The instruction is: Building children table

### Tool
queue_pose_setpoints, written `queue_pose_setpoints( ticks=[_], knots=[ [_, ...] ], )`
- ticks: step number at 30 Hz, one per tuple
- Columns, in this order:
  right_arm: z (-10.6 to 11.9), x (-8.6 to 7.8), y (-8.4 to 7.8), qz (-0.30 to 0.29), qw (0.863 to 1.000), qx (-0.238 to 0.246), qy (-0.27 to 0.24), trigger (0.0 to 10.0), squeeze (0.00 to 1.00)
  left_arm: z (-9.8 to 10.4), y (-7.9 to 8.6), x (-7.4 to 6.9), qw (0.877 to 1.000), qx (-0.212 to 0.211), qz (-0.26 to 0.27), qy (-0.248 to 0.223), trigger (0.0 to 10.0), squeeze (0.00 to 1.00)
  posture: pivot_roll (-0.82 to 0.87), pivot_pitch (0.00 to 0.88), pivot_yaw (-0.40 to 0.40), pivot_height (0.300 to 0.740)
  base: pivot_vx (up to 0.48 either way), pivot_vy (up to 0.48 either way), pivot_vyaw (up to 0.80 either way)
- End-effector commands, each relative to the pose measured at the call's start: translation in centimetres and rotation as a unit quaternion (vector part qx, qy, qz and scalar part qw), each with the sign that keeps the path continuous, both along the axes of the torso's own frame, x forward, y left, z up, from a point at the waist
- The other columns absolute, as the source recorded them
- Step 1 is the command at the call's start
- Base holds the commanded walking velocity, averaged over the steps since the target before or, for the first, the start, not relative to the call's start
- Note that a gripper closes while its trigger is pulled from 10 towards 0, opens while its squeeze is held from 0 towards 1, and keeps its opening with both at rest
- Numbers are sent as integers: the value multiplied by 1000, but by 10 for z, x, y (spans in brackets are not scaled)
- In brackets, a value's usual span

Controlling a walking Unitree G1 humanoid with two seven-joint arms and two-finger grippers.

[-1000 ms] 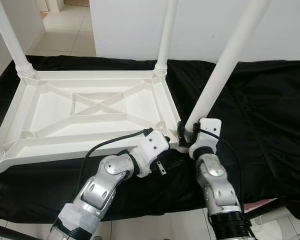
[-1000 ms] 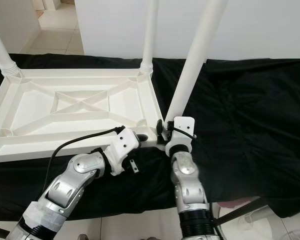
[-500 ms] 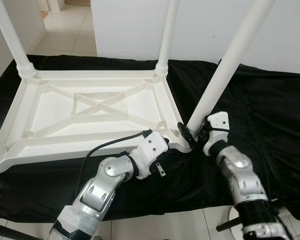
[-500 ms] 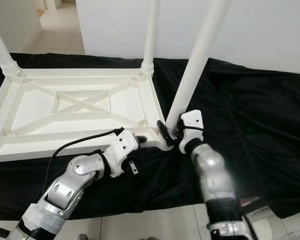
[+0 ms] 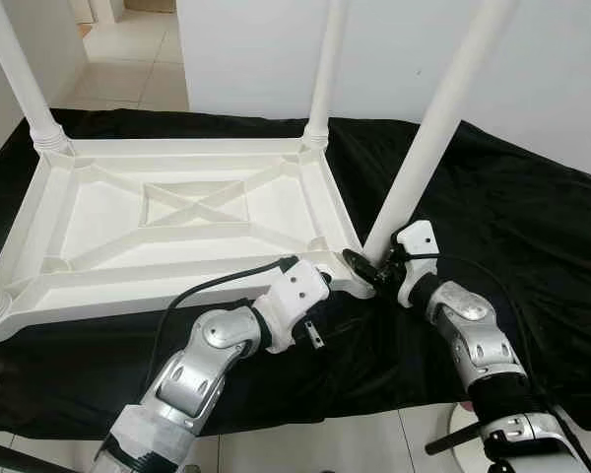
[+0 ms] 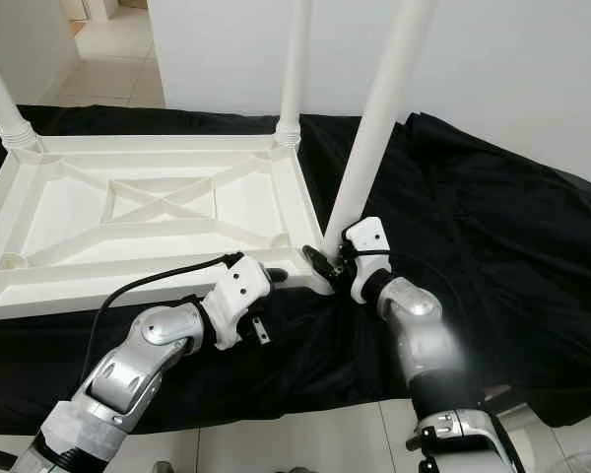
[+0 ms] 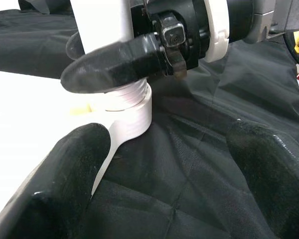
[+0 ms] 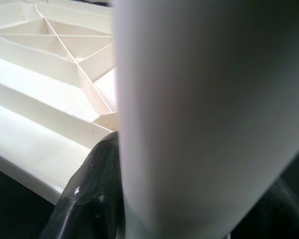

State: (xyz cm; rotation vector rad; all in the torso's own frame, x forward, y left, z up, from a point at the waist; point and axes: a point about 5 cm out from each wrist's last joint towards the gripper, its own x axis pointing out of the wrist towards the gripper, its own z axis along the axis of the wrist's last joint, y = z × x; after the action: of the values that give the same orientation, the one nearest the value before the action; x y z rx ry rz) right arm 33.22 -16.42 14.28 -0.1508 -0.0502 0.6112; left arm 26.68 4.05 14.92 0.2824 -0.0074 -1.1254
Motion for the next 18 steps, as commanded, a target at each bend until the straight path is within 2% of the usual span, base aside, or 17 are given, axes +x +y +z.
queue_pose_setpoints(
  ticks=[1,6,7,8,9,12,14,15,18],
  knots=[
    [-9,0,-5,0,999,-33,16,0,0,3,1,3,1000,-1,17,-10,10000,0,-31,68,-97,740,0,0,0],
    [-10,-1,-6,-3,1000,-25,17,0,0,3,2,4,1000,-1,20,-11,10000,0,-32,70,-95,740,0,0,0],
    [-10,-1,-7,-5,1000,-21,16,2471,0,3,2,4,1000,0,20,-12,10000,0,-32,70,-95,740,0,0,0],
    [-10,0,-7,-8,1000,-17,14,9490,0,3,1,4,1000,0,20,-12,10000,0,-32,70,-95,740,0,0,0],
    [-9,0,-7,-17,1000,-14,14,10000,0,4,1,5,1000,0,20,-12,10000,0,-32,71,-94,740,0,0,0],
    [-9,0,-7,-47,999,3,16,10000,0,4,2,5,1000,0,20,-13,10000,0,-33,73,-91,740,0,0,0],
    [-9,0,-7,-47,999,3,16,10000,0,4,2,5,1000,0,20,-13,10000,0,-33,73,-91,740,0,0,0],
    [-8,-1,-5,-70,997,23,16,10000,0,4,2,5,1000,1,20,-14,10000,0,-32,72,-88,740,0,0,0],
    [-8,-2,-1,-90,995,42,15,10000,0,4,2,5,1000,1,20,-14,10000,0,-32,72,-86,740,0,0,0]
  ],
)
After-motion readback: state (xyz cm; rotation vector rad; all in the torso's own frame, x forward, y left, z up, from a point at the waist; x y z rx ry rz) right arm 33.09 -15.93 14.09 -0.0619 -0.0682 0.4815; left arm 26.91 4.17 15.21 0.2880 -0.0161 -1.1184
